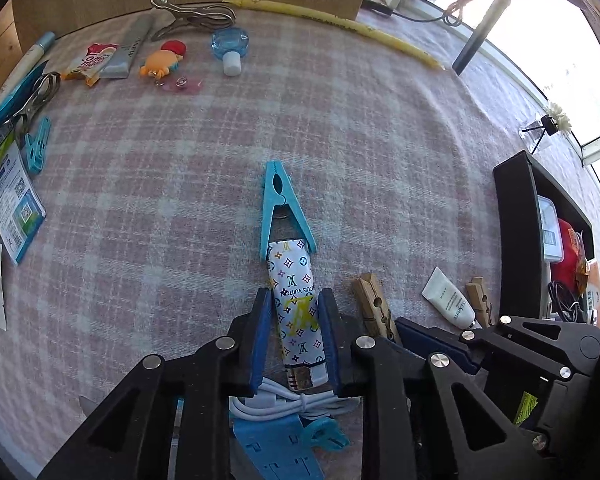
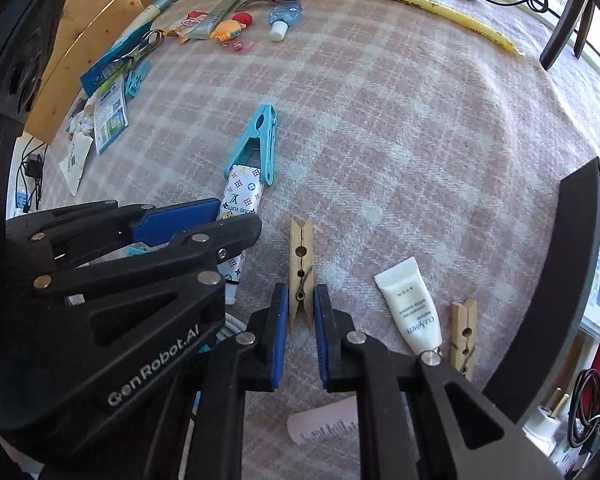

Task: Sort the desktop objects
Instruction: 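Close the right tool on the wooden clothespin while the left tool grasps the patterned tube, then carry the clothespin into the tray and open the right tool while the left tool lifts the tube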

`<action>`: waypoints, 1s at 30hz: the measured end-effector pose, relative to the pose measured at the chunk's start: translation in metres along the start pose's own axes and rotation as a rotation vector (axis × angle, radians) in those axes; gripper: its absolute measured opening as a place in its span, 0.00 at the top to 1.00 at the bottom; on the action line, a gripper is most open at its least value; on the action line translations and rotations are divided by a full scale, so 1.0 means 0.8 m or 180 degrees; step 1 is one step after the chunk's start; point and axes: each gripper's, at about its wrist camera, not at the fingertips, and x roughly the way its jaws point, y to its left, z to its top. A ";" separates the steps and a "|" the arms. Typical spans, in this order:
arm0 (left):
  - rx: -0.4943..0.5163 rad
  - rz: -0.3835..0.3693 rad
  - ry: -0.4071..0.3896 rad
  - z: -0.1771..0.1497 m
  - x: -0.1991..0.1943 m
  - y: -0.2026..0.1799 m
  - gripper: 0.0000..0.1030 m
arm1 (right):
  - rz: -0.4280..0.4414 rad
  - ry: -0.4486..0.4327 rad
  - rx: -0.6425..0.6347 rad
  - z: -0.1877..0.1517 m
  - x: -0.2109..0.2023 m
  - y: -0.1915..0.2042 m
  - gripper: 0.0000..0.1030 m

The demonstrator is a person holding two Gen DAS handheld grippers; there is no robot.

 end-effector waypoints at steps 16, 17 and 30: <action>-0.0052 -0.0197 -0.0090 -0.007 0.007 -0.003 0.91 | 0.0159 -0.0430 0.0473 -0.009 -0.079 -0.064 0.88; -0.0039 -0.0211 -0.0109 -0.008 0.005 -0.005 0.91 | 0.0157 -0.0459 0.0509 -0.016 -0.093 -0.075 0.88; 0.0443 -0.0401 -0.0393 0.049 -0.060 -0.074 1.00 | -0.0047 -0.0822 0.0961 -0.080 -0.189 -0.176 0.88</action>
